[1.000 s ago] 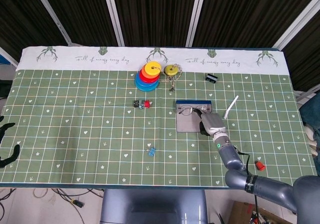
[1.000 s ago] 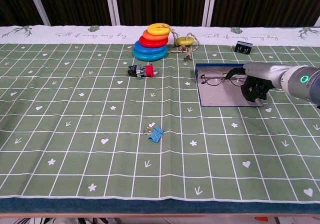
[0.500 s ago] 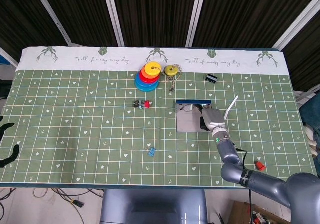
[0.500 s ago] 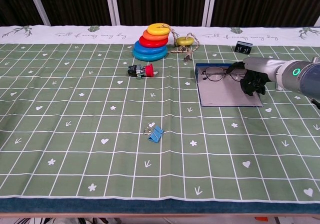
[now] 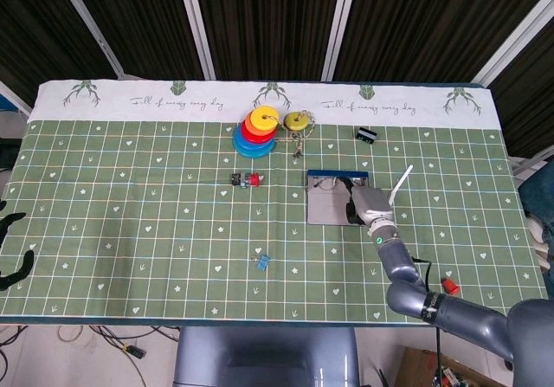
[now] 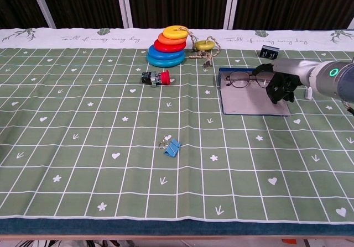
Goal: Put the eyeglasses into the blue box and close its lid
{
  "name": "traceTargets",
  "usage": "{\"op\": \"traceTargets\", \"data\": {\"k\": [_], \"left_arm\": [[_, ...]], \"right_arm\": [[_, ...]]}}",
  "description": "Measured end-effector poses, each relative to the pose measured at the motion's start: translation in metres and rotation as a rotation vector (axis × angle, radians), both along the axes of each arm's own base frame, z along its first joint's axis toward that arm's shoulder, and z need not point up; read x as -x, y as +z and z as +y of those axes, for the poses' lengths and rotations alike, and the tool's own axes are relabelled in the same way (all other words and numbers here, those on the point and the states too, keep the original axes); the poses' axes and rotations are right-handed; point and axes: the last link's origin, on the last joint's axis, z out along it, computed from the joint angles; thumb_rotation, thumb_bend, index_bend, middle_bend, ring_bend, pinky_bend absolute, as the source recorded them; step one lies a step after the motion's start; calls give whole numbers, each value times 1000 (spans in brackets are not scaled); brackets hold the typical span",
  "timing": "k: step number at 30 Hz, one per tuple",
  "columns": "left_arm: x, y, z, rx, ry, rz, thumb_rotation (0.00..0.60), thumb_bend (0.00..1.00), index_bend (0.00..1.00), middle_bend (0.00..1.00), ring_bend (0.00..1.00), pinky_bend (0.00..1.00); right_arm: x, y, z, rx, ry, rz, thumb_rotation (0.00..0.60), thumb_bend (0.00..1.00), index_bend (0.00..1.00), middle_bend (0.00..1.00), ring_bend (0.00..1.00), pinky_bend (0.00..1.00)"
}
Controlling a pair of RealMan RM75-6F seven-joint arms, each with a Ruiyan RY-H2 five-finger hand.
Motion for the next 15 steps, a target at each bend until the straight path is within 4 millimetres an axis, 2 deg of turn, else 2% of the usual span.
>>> {"op": "traceTargets", "data": {"k": [2,5,6,9,15], "left_arm": [[0,-1,0,2,1,1,600,412,192,21,0,0],[-1,-1,0,3,0,2,600,412,192,21,0,0],[-1,-2,0,4,0,3,600,412,192,21,0,0],[-1,-2,-1,5,1,3,600,412,192,21,0,0],[-1,-2,-1,2,4,2,600,411,193,21,0,0]], "right_arm": [[-3,4,5,3,20,-15,600,402,32,418,470,463],[-7,11,14,10,60,-28,600,308,88,305,323,299],[-8,12,17,12,73,-28,600,298,104,287,297,275],[-7,14,27,19,122,-18,600,289,169,240,237,245],[-3,10,39,51,189,-13,600,295,229,234,230,243]]}}
